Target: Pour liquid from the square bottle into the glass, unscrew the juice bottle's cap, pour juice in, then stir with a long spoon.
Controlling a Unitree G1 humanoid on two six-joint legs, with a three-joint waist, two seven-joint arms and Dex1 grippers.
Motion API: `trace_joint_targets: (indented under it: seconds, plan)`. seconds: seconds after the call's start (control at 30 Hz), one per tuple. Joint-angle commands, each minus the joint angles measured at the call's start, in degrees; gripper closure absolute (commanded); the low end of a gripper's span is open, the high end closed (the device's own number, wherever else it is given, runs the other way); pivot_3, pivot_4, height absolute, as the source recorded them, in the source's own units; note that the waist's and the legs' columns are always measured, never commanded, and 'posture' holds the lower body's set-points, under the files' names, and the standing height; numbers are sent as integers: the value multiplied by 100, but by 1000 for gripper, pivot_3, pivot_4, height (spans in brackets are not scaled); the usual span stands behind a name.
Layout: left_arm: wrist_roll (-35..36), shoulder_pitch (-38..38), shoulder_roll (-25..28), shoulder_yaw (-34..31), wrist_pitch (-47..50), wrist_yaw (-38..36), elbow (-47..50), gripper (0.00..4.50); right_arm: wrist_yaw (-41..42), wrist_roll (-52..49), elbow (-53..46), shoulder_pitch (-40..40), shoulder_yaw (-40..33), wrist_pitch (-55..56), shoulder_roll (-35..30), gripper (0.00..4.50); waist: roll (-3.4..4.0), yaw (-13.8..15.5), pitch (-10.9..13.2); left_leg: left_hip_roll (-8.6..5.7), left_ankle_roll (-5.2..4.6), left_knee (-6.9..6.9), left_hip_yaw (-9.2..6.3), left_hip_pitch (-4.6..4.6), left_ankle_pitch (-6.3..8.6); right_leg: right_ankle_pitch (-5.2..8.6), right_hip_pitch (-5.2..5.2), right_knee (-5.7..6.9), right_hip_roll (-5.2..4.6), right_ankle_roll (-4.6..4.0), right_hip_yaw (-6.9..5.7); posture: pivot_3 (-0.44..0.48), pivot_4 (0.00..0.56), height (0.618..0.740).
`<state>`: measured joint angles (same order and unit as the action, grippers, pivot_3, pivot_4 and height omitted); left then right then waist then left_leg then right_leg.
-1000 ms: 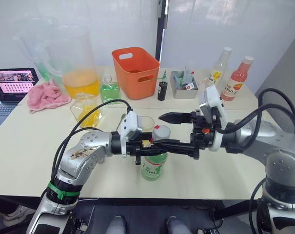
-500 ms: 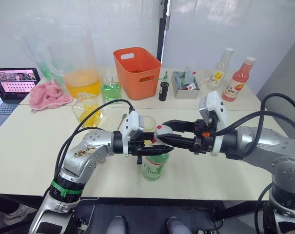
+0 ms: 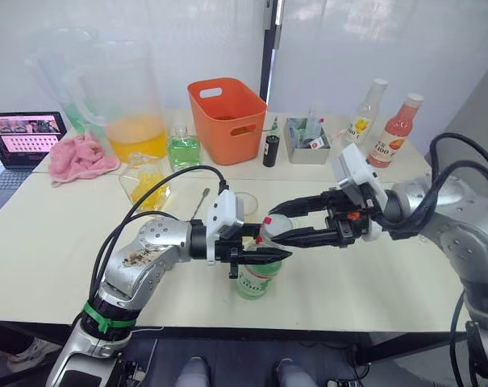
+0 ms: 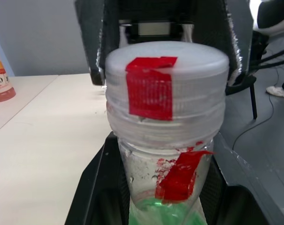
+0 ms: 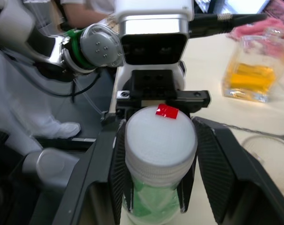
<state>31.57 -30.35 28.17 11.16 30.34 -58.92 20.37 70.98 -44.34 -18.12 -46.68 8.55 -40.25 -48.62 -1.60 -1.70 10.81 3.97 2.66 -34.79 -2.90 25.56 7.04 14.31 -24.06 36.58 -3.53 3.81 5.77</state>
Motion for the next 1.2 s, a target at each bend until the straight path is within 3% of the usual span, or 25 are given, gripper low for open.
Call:
trace_joint_targets:
  seconds: [0.03, 0.3, 0.37, 0.47, 0.73, 0.93, 1.2]
  plan:
    - [-31, 139, 115, -180, 163, 236, -19, 3191, 1032, 417, 494, -450, 477, 575, 283, 2841, 0, -45, 0, 0, 0, 1, -1, 0, 0, 0, 0, 2, 0, 0, 0, 0, 150, 738]
    - [-28, 238, 149, -253, 242, 404, 162, 3192, 1815, 945, 1386, -1153, 778, 842, 905, 2841, 0, -78, 0, 0, 0, 0, -3, -2, 0, 0, -2, 14, 2, 2, -2, 0, 150, 738]
    - [-17, 275, 156, -276, 273, 442, 220, 3193, 1812, 855, 1353, -1297, 632, 663, 933, 1784, 0, -84, 0, 0, 0, 1, -3, -2, 0, 0, -5, 16, 2, 2, -2, 0, 150, 738]
    - [21, 310, 165, -288, 316, 495, 279, 3208, 1770, 748, 1260, -1388, 373, 574, 951, 824, 1, -80, 0, 0, 0, 1, -4, -1, 0, -2, -7, 22, 2, 7, -2, 0, 150, 738]
    - [116, 350, 184, -273, 322, 566, 318, 3208, 1185, 444, 821, -1094, -258, -48, 690, 792, 0, -69, 0, 0, 0, 2, -3, 0, 0, 0, -7, 20, 2, 1, -2, 0, 150, 738]
    - [122, 321, 154, -240, 247, 503, 211, 3208, -155, 44, -153, -332, -861, -1076, 476, 792, 0, -77, 0, 0, 0, 2, -3, -1, 0, 1, -7, 20, 2, 0, -2, 0, 150, 738]
    - [78, 173, 88, -125, 127, 298, -39, 3208, -1137, -140, -835, 159, -1011, -1296, 620, 792, 0, -72, 0, -1, 0, -3, -3, 0, 0, 1, -4, 17, 2, 0, -1, 0, 150, 738]
